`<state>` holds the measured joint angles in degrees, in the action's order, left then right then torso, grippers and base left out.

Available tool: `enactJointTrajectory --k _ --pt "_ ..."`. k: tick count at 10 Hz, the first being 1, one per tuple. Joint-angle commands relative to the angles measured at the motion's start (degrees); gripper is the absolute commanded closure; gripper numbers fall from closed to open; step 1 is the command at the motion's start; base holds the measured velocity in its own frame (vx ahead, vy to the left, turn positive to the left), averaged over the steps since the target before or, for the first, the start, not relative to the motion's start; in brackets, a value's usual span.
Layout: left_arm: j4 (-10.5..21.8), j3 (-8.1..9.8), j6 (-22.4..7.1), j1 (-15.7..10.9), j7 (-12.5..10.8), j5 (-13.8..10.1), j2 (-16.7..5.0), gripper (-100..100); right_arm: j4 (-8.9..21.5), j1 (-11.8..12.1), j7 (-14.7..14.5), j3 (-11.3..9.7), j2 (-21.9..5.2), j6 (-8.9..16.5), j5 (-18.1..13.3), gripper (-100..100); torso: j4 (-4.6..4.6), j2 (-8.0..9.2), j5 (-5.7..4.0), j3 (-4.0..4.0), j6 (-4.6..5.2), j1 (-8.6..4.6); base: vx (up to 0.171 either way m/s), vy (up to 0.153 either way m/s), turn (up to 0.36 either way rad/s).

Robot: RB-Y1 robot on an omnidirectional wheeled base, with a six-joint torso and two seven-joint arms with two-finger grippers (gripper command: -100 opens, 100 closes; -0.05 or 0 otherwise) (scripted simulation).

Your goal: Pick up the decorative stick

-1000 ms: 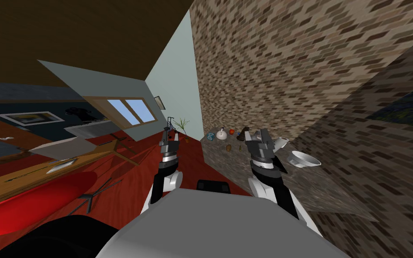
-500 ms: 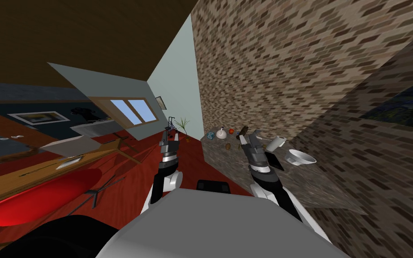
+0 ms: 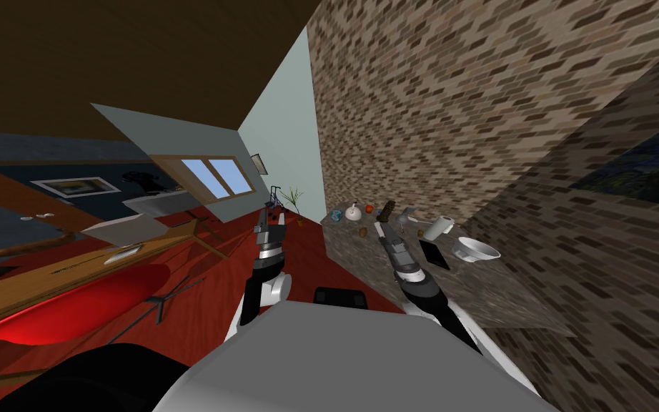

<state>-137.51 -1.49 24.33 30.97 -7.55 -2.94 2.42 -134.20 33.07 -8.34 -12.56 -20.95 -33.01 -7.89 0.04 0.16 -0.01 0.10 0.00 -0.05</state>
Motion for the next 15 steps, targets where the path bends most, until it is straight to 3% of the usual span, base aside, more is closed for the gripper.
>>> enactJointTrajectory --k 1,4,5,7,8,11,12,14,15 --pt "0.0 0.00 0.0 0.0 0.0 0.0 0.0 0 0.5 1.2 -2.9 -1.7 -2.9 -0.3 -0.9 -100 0.00 0.00 0.00 0.00 0.00 0.00 -0.041 -0.010 0.047" --pt "0.0 0.00 0.0 0.0 0.0 0.0 0.0 0 0.9 2.0 -6.1 -3.3 -8.3 -0.4 -1.7 -100 0.00 0.03 0.00 0.02 0.00 0.01 -0.045 -0.007 0.040" --pt "0.0 0.00 0.0 0.0 0.0 0.0 0.0 0 1.3 2.8 -8.1 -5.0 -10.0 -0.3 -2.5 -100 0.00 0.00 0.00 0.00 0.00 0.02 -0.048 0.002 0.060" --pt "0.0 0.00 0.0 0.0 0.0 0.0 0.0 0 1.3 2.8 -9.1 -5.0 -12.2 -0.3 -2.5 -100 0.00 -0.01 0.01 0.00 0.00 0.04 -0.029 -0.002 0.016" --pt "0.0 0.00 0.0 0.0 0.0 0.0 0.0 0 1.7 3.5 -11.8 -6.7 -14.5 -0.2 -3.3 -100 -0.01 -0.08 0.00 -0.04 0.00 0.02 -0.023 -0.002 0.080" --pt "0.0 0.00 0.0 0.0 0.0 0.0 0.0 0 2.2 4.2 -15.4 -8.5 -20.2 -0.1 -4.1 -100 -0.01 -0.01 0.00 -0.01 0.00 0.02 -0.041 -0.003 0.054" --pt "0.0 0.00 0.0 0.0 0.0 0.0 0.0 0 2.7 4.8 -17.0 -10.3 -22.1 0.1 -4.8 -100 0.00 -0.01 0.01 -0.01 0.00 0.03 -0.050 0.004 0.104" --pt "0.0 0.00 0.0 0.0 0.0 0.0 0.0 0 2.7 4.8 -18.7 -10.3 -24.8 0.1 -4.8 -100 0.00 -0.02 0.01 -0.01 0.00 0.03 -0.026 -0.001 0.022" --pt "0.0 0.00 0.0 0.0 0.0 0.0 0.0 0 3.3 5.3 -21.0 -12.1 -27.1 0.4 -5.5 -100 -0.01 -0.10 0.00 -0.05 0.01 0.03 -0.021 0.009 0.106"
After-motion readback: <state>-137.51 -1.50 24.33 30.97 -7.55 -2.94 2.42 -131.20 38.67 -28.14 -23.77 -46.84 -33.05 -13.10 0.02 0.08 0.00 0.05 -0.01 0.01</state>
